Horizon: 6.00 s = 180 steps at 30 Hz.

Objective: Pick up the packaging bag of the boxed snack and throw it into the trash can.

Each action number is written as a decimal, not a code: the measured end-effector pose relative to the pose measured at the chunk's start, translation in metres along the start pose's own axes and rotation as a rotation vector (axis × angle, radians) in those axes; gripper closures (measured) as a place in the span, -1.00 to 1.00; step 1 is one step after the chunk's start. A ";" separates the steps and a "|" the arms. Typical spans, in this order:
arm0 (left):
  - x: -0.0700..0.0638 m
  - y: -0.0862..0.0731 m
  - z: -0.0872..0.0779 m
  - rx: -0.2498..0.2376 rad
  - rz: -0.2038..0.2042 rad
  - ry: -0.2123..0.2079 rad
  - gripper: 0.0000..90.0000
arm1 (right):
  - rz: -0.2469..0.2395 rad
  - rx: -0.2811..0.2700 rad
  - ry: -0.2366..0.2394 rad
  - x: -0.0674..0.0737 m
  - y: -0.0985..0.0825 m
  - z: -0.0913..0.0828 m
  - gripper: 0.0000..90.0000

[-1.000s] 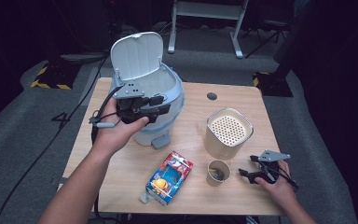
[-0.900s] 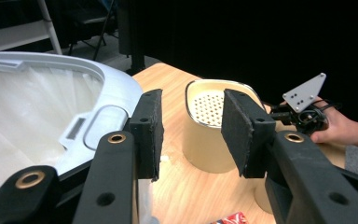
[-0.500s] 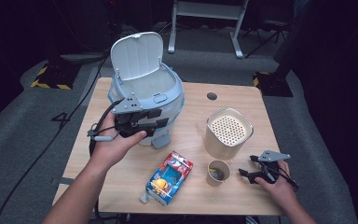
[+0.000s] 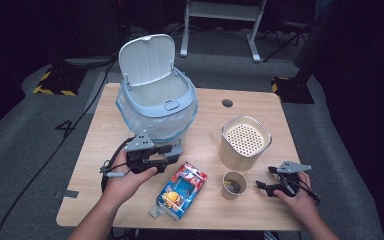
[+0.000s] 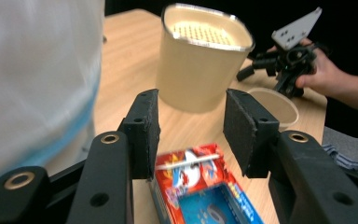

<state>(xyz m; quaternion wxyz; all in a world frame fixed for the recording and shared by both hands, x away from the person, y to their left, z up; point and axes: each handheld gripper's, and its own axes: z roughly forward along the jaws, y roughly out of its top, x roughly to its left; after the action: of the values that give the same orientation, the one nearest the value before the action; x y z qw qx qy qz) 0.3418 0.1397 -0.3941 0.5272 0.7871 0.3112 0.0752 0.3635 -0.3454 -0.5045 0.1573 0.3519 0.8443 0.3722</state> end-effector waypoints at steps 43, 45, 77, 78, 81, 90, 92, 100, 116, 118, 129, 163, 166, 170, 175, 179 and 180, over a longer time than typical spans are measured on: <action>0.016 -0.069 0.050 0.276 -0.192 0.048 0.97 | 0.000 0.000 0.000 0.000 0.000 0.000 -0.62; 0.014 -0.069 0.050 0.275 -0.183 0.051 0.98 | 0.000 0.000 0.000 0.000 0.000 0.000 -0.62; 0.011 0.016 -0.006 -0.060 -0.021 0.023 0.98 | -0.001 0.000 -0.001 0.000 0.000 0.000 -0.62; 0.012 0.022 -0.009 -0.079 -0.013 0.024 0.98 | -0.001 0.001 -0.002 0.000 0.000 0.000 -0.62; 0.012 0.031 -0.015 -0.095 0.008 0.025 0.98 | 0.000 0.000 0.000 0.000 0.000 0.000 -0.62; 0.012 0.058 -0.029 -0.145 0.050 0.024 0.98 | -0.001 0.000 -0.001 0.000 0.000 0.000 -0.62; 0.012 0.065 -0.033 -0.164 0.059 0.030 0.98 | -0.001 0.001 -0.002 0.000 0.000 0.000 -0.62; 0.015 0.086 -0.043 -0.221 0.082 0.052 0.98 | -0.001 0.001 -0.002 0.000 0.000 0.000 -0.62; 0.022 0.129 -0.063 -0.348 0.098 0.076 0.98 | 0.000 0.000 0.000 0.000 0.000 0.000 -0.62; 0.024 0.134 -0.066 -0.358 0.105 0.083 0.98 | 0.000 0.000 0.000 0.000 0.000 0.000 -0.62; 0.033 0.156 -0.075 -0.420 0.120 0.148 0.98 | -0.001 0.001 -0.002 0.000 0.000 0.000 -0.62; 0.090 0.196 -0.060 -0.528 0.098 0.384 0.98 | 0.000 0.000 0.000 0.000 0.000 0.000 -0.62; 0.097 0.195 -0.054 -0.515 0.091 0.408 0.98 | 0.000 0.000 0.000 0.000 0.000 0.000 -0.62; 0.102 0.193 -0.048 -0.506 0.102 0.432 0.98 | -0.001 0.000 0.000 0.000 0.000 0.000 -0.62; 0.103 0.193 -0.045 -0.508 0.097 0.434 0.97 | 0.000 0.000 0.000 0.000 0.000 0.000 -0.62; 0.104 0.192 -0.039 -0.499 0.103 0.443 0.97 | 0.001 -0.001 -0.001 0.000 0.000 0.000 -0.62; 0.104 0.192 -0.036 -0.496 0.107 0.438 0.96 | 0.001 -0.001 0.000 0.000 0.000 0.000 -0.62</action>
<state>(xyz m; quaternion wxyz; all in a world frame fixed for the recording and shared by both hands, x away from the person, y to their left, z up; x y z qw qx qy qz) 0.4870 0.1793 -0.2322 0.6188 0.6151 0.3474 0.3435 0.3635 -0.3453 -0.5046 0.1574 0.3524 0.8440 0.3725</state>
